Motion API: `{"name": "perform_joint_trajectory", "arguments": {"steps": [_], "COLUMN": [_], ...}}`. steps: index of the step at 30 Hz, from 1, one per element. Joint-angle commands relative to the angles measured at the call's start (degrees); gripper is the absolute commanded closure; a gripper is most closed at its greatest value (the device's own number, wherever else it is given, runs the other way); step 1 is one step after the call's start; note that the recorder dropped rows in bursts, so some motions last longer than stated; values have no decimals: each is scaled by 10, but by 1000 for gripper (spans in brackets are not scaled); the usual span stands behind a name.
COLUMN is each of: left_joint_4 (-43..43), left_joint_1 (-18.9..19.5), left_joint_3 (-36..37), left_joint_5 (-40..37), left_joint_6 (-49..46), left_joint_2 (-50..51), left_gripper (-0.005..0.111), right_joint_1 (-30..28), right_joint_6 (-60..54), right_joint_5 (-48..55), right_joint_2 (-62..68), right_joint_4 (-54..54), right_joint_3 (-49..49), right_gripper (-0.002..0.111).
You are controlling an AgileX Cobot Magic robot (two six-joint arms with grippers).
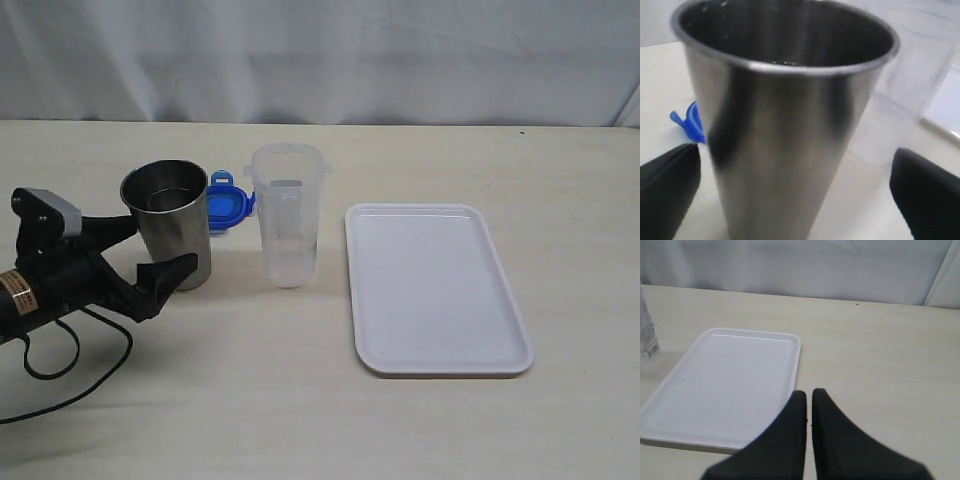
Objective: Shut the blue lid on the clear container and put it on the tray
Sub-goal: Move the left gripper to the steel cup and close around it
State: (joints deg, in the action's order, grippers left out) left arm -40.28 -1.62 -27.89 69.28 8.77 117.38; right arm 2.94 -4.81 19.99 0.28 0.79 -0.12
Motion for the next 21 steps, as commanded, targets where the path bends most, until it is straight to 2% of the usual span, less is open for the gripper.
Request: {"name": "perform_joint_trajectory", "arguments": {"steps": [1,10,15,21], "left_joint_4": [5,22,70,44], "left_joint_1": [-18,-38,-38,-38], "left_joint_3": [-27,-78,-79,-96], "left_joint_5": [7,7,7,7], "left_joint_6": [2,2,1,4], "left_joint_2": [9,43,43,43], "left_gripper": [11,11,11,11], "right_joint_1": [-2,-2,-2,-2], "right_joint_6": [2,2,2,2], "right_joint_5": [-2,-2,-2,-2], "right_joint_2": [-3,-3,-3,-3], "right_joint_4": [2,2,2,2], "right_joint_3": [1,1,1,1], "right_gripper": [104,104,104,104]}}
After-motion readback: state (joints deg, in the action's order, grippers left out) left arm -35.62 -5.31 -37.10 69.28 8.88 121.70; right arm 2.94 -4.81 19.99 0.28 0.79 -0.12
